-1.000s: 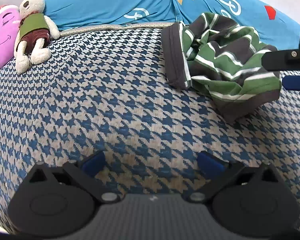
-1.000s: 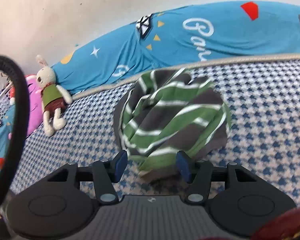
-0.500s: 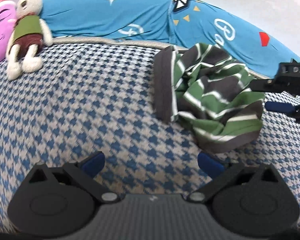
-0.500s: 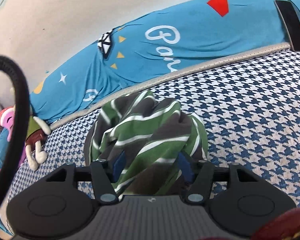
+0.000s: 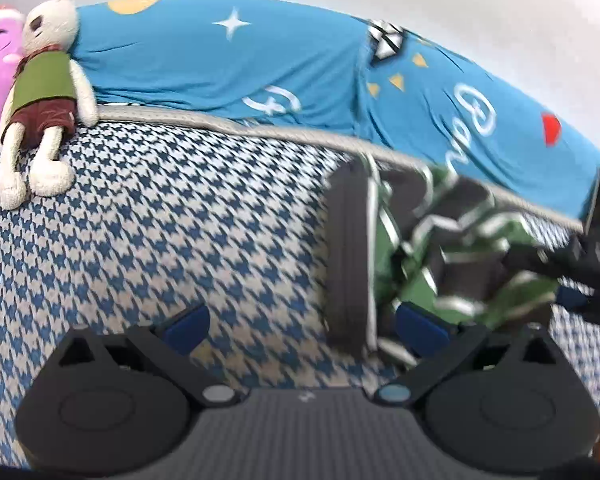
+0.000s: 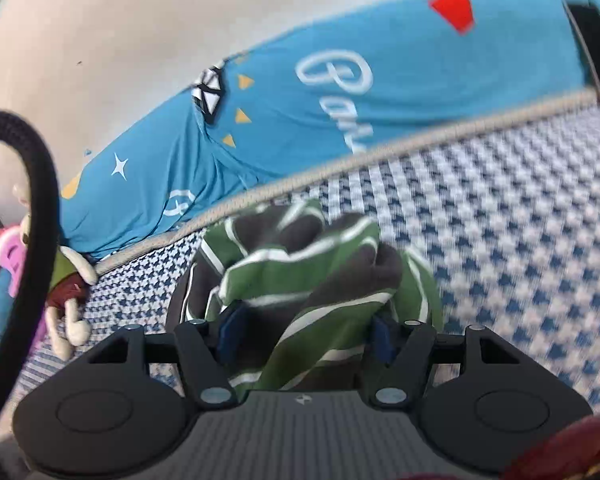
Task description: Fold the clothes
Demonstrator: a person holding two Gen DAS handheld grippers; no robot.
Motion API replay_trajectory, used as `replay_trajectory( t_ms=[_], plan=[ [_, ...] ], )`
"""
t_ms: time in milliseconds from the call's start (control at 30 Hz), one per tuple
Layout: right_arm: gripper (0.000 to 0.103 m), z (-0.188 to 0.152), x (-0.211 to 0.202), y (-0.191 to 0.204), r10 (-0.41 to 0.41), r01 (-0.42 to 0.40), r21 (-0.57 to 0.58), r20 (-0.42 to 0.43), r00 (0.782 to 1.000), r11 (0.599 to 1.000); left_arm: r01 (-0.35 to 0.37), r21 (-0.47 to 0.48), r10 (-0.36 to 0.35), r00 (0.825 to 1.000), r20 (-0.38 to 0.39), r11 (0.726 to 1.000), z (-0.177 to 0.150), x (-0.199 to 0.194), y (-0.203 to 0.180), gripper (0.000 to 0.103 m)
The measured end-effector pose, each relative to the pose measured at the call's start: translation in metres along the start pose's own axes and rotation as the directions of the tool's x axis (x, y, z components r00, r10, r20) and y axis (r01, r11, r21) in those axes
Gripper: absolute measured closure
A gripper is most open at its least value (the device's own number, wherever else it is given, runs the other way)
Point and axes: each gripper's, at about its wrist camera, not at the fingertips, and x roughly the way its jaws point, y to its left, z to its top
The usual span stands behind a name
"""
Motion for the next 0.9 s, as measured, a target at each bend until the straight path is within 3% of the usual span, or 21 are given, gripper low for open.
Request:
replay_trajectory(
  t_ms=[400, 500, 900],
  plan=[
    [0.036, 0.014, -0.007, 0.020, 0.020, -0.012, -0.056, 0.136, 0.991, 0.998, -0.056, -0.123, 0.057, 0.998, 0.003, 0.991, 0.028, 0.023, 0.021, 0.000],
    [0.033, 0.014, 0.001, 0.031, 0.052, -0.041, -0.095, 0.117, 0.992, 0.995, -0.079, -0.129, 0.078, 0.997, -0.013, 0.989, 0.030, 0.027, 0.023, 0.000],
    [0.022, -0.008, 0.058, 0.065, 0.054, -0.043, -0.254, 0.036, 0.998, 0.966, -0.122, -0.199, 0.112, 0.992, -0.058, 0.972, 0.031, 0.030, 0.037, 0.000]
  ],
)
